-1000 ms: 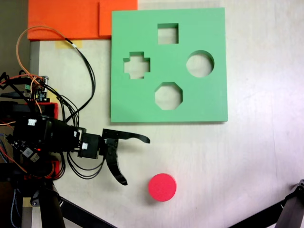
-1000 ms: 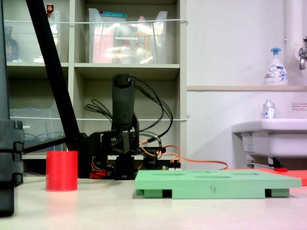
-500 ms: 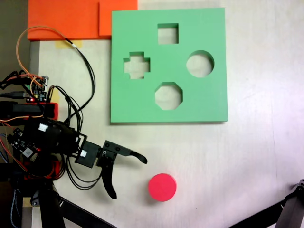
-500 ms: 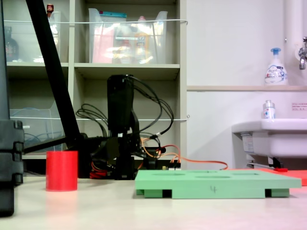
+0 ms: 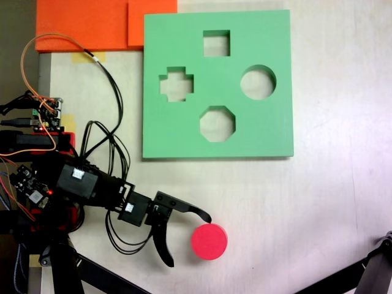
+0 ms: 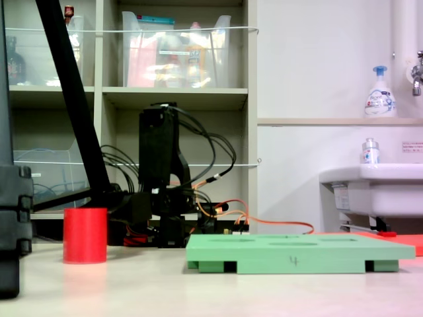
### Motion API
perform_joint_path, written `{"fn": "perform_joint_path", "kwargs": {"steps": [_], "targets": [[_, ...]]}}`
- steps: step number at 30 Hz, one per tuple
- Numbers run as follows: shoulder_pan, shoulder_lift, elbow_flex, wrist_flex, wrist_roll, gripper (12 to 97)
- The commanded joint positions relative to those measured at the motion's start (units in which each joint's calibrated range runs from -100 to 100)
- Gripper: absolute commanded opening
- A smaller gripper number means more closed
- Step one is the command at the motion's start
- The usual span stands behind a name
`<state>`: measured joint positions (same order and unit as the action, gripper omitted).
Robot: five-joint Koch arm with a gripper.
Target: Put the cylinder block into the corresponding hole
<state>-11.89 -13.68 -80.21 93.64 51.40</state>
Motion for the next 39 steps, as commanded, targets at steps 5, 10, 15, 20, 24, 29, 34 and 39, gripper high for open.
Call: {"fn": "perform_joint_path", "kwargs": {"steps": [5, 10, 15, 20, 24, 29, 34, 39], "targets": [[0.2, 4.6, 6.33, 6.36, 0.39, 74.8], [0.0, 9.21, 11.31, 6.36, 0.54, 74.8], [-0.49, 13.68, 15.4, 6.36, 0.78, 74.6], [-0.63, 18.29, 18.99, 6.36, 1.03, 74.6], [-0.78, 20.66, 21.18, 6.36, 1.12, 74.6], [-0.93, 22.06, 22.18, 6.36, 1.22, 74.6], [-0.98, 22.62, 22.28, 6.36, 1.27, 73.5], [-1.07, 22.62, 22.28, 6.36, 1.56, 69.8]]}}
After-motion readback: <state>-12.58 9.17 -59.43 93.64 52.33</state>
